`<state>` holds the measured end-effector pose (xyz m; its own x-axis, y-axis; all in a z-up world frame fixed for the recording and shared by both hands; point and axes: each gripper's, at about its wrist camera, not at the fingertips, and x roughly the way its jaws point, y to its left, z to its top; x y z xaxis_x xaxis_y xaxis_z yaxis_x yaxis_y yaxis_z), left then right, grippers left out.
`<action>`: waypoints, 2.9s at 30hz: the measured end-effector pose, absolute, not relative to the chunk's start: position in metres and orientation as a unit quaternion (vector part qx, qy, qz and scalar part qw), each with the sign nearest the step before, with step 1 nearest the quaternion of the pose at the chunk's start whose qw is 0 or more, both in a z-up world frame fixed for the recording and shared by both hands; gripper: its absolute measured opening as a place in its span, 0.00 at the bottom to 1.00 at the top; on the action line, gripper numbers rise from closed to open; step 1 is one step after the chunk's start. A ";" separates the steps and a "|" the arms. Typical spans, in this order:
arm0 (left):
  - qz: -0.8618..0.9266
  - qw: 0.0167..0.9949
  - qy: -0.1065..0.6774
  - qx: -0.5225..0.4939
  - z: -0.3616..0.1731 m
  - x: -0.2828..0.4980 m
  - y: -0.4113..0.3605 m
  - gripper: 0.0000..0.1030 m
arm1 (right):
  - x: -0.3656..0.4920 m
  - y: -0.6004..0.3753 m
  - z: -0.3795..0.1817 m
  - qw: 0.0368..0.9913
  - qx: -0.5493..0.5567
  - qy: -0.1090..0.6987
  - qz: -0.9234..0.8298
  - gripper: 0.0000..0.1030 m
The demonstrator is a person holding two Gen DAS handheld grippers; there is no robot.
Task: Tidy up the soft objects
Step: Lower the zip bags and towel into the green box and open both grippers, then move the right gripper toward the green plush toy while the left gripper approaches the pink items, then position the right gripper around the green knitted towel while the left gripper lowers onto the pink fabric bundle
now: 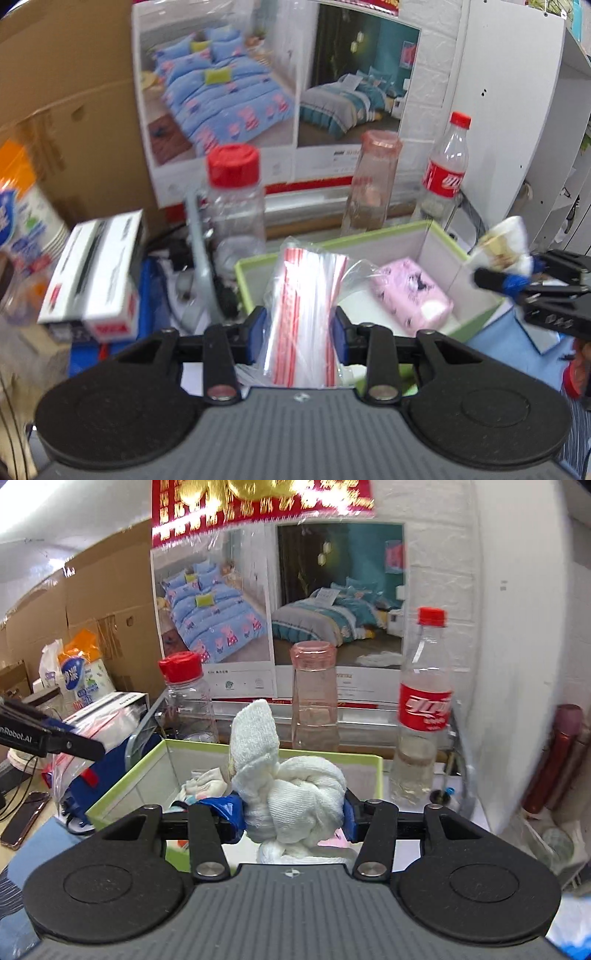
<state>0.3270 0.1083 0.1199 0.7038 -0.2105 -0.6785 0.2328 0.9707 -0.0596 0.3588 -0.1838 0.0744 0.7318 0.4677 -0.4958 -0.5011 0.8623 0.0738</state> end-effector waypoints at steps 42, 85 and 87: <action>-0.051 0.950 0.307 0.002 0.087 0.169 0.078 1.00 | 0.165 -0.268 0.023 0.953 0.081 0.265 0.125 0.53; 0.068 0.908 0.401 -0.101 0.030 0.141 0.215 1.00 | 0.321 -0.084 0.015 0.844 -0.113 0.469 0.233 0.56; 0.070 0.909 0.401 -0.087 0.032 0.141 0.214 1.00 | 0.319 -0.117 0.019 0.854 -0.086 0.464 0.219 0.56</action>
